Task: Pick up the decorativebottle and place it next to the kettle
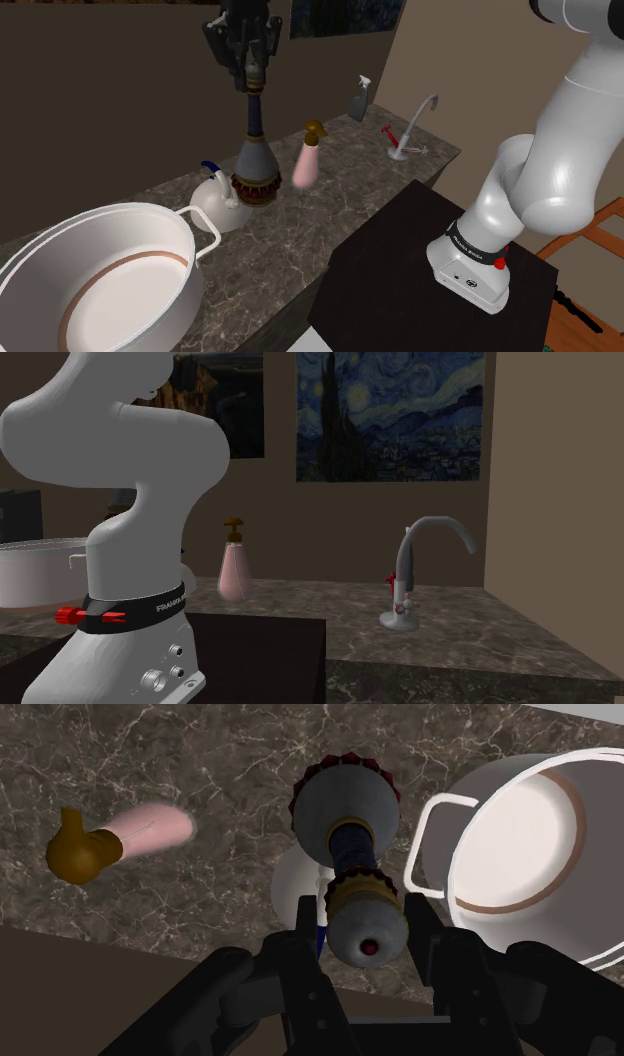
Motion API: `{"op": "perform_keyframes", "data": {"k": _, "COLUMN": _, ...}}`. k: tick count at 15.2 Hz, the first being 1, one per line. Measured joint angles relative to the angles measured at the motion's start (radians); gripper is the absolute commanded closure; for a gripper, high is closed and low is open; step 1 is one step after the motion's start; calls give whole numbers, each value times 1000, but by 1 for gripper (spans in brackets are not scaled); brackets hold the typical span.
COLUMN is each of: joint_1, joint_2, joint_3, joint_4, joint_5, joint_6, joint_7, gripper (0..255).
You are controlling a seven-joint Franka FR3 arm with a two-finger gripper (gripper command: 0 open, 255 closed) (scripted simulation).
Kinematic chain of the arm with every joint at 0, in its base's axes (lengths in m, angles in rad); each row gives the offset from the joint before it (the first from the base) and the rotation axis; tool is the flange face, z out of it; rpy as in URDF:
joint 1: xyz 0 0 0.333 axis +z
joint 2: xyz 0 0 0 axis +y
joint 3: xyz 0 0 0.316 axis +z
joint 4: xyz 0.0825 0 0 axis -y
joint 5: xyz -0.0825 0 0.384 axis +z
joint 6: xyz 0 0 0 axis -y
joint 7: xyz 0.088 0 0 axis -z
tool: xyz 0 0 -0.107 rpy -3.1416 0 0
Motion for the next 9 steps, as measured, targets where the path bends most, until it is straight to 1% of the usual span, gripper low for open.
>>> {"op": "perform_keyframes", "data": {"k": 9, "joint_1": -4, "joint_2": -17, "joint_3": -2, "joint_4": -146, "joint_5": 4, "joint_6": 129, "joint_7": -2, "gripper": 255}}
